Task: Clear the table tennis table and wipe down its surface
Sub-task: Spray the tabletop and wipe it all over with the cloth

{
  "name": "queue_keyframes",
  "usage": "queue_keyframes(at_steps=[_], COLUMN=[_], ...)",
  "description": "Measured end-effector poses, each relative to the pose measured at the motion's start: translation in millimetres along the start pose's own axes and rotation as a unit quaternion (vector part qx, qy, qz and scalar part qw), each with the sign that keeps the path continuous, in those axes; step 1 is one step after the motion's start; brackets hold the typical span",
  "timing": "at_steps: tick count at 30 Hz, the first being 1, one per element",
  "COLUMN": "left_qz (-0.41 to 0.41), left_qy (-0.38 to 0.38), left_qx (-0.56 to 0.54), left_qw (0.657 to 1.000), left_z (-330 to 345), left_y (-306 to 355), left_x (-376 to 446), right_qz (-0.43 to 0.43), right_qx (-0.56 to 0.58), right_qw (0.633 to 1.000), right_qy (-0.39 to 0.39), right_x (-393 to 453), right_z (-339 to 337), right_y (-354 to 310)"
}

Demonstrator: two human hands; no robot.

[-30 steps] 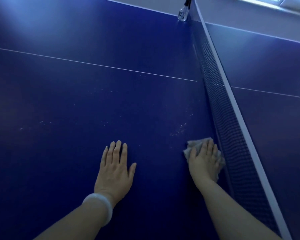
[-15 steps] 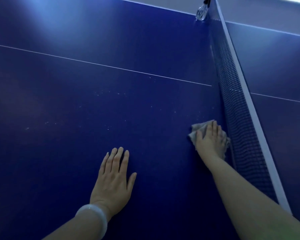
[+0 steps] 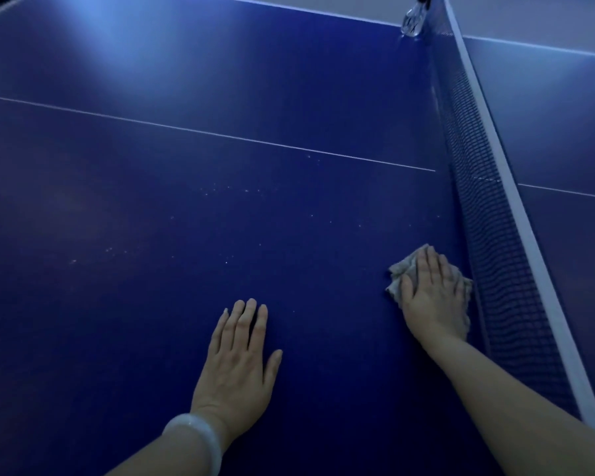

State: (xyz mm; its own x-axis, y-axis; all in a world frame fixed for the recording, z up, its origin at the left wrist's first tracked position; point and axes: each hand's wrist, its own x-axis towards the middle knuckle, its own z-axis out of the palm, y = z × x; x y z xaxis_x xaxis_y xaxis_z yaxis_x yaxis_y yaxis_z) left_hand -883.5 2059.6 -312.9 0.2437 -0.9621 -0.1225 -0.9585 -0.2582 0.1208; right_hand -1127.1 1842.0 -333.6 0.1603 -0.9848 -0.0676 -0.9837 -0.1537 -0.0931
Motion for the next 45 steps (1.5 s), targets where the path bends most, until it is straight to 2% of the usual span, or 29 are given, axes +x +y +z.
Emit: queue_keyframes(at_steps=[6, 11, 14, 20, 24, 26, 29, 30, 32, 35, 36, 38, 42, 45], left_qz=[0.011, -0.013, -0.025, -0.030, -0.033, -0.031, -0.036, -0.033, -0.027, -0.028, -0.029, -0.031, -0.029, -0.029], left_qy=[0.038, -0.009, -0.018, -0.003, -0.008, -0.007, -0.011, -0.006, 0.006, 0.017, 0.017, 0.019, 0.027, 0.024], left_qx=[-0.038, -0.026, 0.009, 0.004, -0.011, -0.016, -0.017, -0.022, -0.020, -0.024, -0.024, -0.025, -0.030, -0.030], left_qw=[0.999, 1.000, 0.999, 1.000, 0.999, 0.999, 0.999, 0.999, 0.999, 0.999, 0.999, 0.999, 0.999, 0.999], left_z=[-1.0, -5.4, 6.4, 13.9, 10.8, 10.4, 4.5, 4.2, 6.1, 8.9, 9.1, 9.4, 10.9, 11.5], left_y=[22.6, 69.2, 77.2, 78.6, 79.2, 79.0, 79.0, 78.9, 79.9, 78.9, 78.4, 78.0, 77.6, 77.0], left_x=[29.9, 103.6, 118.5, 119.1, 118.7, 118.9, 117.7, 117.4, 116.4, 117.9, 118.4, 118.6, 119.8, 121.1], right_qz=[0.019, 0.035, 0.046, 0.106, 0.167, 0.110, -0.087, -0.124, -0.104, 0.065, 0.106, 0.128, 0.022, -0.117], right_qx=[0.008, 0.028, 0.032, 0.084, 0.129, 0.124, 0.080, 0.070, 0.066, 0.071, 0.079, 0.102, 0.140, 0.129], right_qw=[1.000, 0.999, 0.998, 0.991, 0.977, 0.986, 0.992, 0.988, 0.991, 0.995, 0.990, 0.985, 0.985, 0.976], right_qy=[0.013, 0.008, 0.010, 0.003, 0.004, -0.015, -0.053, -0.062, -0.051, -0.038, -0.040, -0.047, -0.096, -0.132], right_x=[4.3, 14.2, 27.2, 93.1, 146.8, 160.2, 163.5, 167.4, 182.0, 211.4, 220.3, 233.1, 239.9, 213.5], right_z=[-0.9, -2.8, -3.7, -9.8, -17.9, -16.0, -6.3, -4.9, -8.0, -15.5, -17.9, -20.9, -22.2, -16.0], right_y=[0.0, 3.0, 7.3, 12.0, -13.4, -42.6, -74.5, -73.5, -57.7, -46.8, -54.7, -86.2, -169.8, -222.1])
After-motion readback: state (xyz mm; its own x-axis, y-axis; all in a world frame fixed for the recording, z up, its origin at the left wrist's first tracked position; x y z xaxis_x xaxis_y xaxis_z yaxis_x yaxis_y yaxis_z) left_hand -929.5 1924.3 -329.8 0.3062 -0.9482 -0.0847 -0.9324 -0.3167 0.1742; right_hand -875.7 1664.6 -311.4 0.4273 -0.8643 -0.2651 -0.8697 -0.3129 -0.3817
